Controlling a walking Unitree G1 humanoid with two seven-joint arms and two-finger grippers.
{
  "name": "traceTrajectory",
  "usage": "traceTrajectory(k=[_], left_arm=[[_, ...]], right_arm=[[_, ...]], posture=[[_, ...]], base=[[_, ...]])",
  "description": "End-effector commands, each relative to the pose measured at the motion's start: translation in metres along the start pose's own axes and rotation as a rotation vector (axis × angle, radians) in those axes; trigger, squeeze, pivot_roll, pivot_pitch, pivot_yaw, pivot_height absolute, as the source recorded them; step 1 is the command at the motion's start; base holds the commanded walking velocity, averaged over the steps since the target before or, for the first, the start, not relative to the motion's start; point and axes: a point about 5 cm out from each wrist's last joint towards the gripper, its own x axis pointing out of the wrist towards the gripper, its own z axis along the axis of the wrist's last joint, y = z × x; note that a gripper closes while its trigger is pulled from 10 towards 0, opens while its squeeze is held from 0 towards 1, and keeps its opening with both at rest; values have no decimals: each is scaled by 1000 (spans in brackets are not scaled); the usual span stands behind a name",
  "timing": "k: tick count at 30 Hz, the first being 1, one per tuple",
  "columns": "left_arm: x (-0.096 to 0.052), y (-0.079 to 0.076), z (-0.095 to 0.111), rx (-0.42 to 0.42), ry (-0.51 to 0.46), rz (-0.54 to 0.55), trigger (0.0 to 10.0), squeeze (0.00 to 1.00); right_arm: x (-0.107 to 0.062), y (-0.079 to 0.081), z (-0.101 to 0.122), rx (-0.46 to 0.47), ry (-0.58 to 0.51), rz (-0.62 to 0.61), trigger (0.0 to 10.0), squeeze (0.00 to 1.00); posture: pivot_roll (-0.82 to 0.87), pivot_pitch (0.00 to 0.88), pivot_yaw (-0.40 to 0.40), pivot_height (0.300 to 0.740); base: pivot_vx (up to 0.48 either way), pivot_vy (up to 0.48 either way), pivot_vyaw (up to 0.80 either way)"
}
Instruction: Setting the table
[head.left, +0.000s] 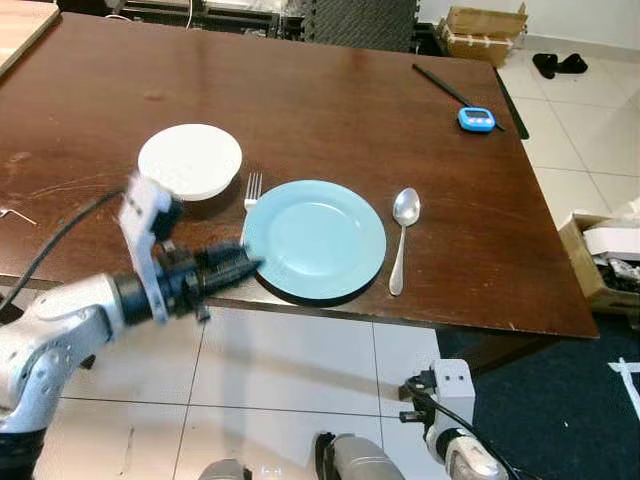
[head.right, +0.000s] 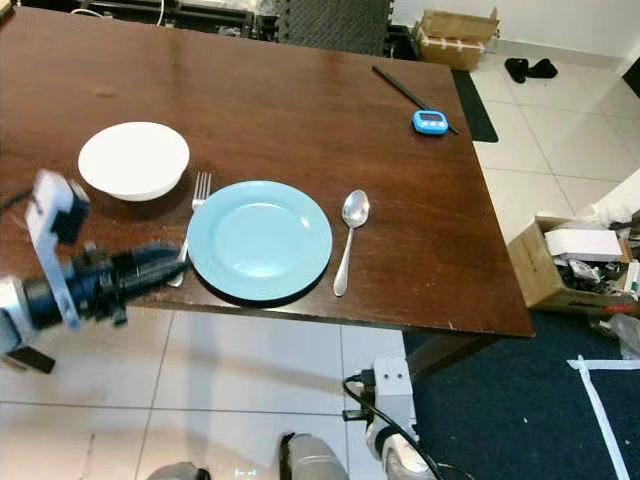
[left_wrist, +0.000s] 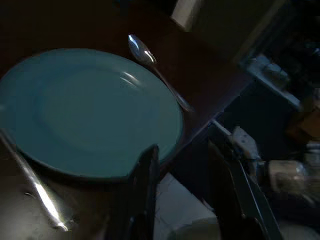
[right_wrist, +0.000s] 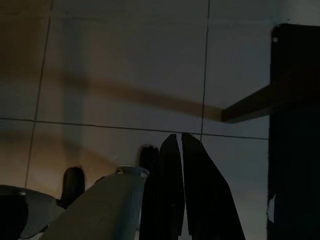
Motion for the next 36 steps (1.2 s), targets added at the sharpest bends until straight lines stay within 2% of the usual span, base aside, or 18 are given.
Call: traceTrajectory(k=[1, 2, 4, 7, 9, 11, 12, 17, 19, 21, 22, 23, 24, 25, 28, 30, 32, 36], left_arm=[[-1, -5, -9, 0, 68, -46, 10000, 0], [-1, -5, -9, 0, 68, -46, 10000, 0], [-7, -8, -29, -2, 229, -103, 10000, 0], [-9, -9, -38, -6, 289, -123, 10000, 0], [-11, -13, -55, -29, 401, -151, 10000, 0], [-11, -13, -55, -29, 401, -151, 10000, 0], [-12, -16, -65, -42, 458, -168, 10000, 0], [-14, -20, -85, -32, 567, -185, 10000, 0], [-15, -21, -103, -24, 656, -174, 10000, 0], [-15, -21, -111, -19, 691, -170, 10000, 0], [-16, -20, -121, -18, 735, -148, 10000, 0], [-16, -20, -121, -18, 735, -148, 10000, 0], [-16, -16, -139, 6, 811, -92, 10000, 0], [-16, -16, -139, 6, 811, -92, 10000, 0], [-13, -9, -164, 5, 873, 22, 10000, 0], [-12, -8, -169, 0, 883, 51, 10000, 0], [-5, -3, -188, -14, 874, 169, 10000, 0], [2, 6, -210, 59, 880, 326, 10000, 0]], right_arm=[[-4, -2, -8, -2, 28, -5, 10000, 0], [-4, -2, -8, -2, 28, -5, 10000, 0], [-4, -3, -9, -4, 30, -5, 10000, 0], [-5, -3, -9, -4, 30, -5, 10000, 0], [-4, -3, -9, -5, 30, -4, 10000, 0], [-4, -3, -9, -5, 30, -4, 10000, 0], [-4, -3, -8, -4, 30, -4, 10000, 0], [-4, -2, -9, -4, 31, -3, 10000, 0], [-4, -2, -9, -3, 33, -2, 10000, 0], [-4, -2, -9, -3, 33, -2, 10000, 0], [-4, -1, -9, -2, 34, -2, 10000, 0], [-4, -1, -9, -2, 34, -2, 10000, 0], [-4, -2, -10, 0, 36, -3, 10000, 0], [-4, -2, -10, 0, 36, -3, 10000, 0], [-5, -1, -10, 1, 38, -3, 10000, 0], [-5, -1, -11, 1, 38, -3, 10000, 0], [-5, -1, -11, 2, 39, -3, 10000, 0], [-5, 1, -12, 5, 43, -2, 10000, 0]], posture=[[21, 93, -35, 740], [21, 93, -35, 740], [22, 89, -35, 740], [22, 89, -35, 740], [21, 86, -34, 740], [21, 86, -34, 740], [21, 86, -33, 740], [22, 89, -33, 740], [20, 93, -32, 740], [19, 94, -31, 740], [19, 94, -31, 740], [19, 94, -31, 740], [20, 95, -31, 740], [20, 95, -31, 740], [20, 97, -29, 740], [20, 97, -29, 740], [20, 98, -26, 740], [24, 99, -24, 740]], base=[[0, 0, 0], [0, 0, 0], [0, 0, 0], [0, 0, 0], [0, 0, 0], [0, 0, 0], [0, 0, 0], [0, 0, 0], [0, 0, 0], [0, 0, 0], [0, 0, 0], [0, 0, 0], [0, 0, 0], [0, 0, 0], [0, 0, 0], [0, 0, 0], [0, 0, 0], [0, 0, 0]])
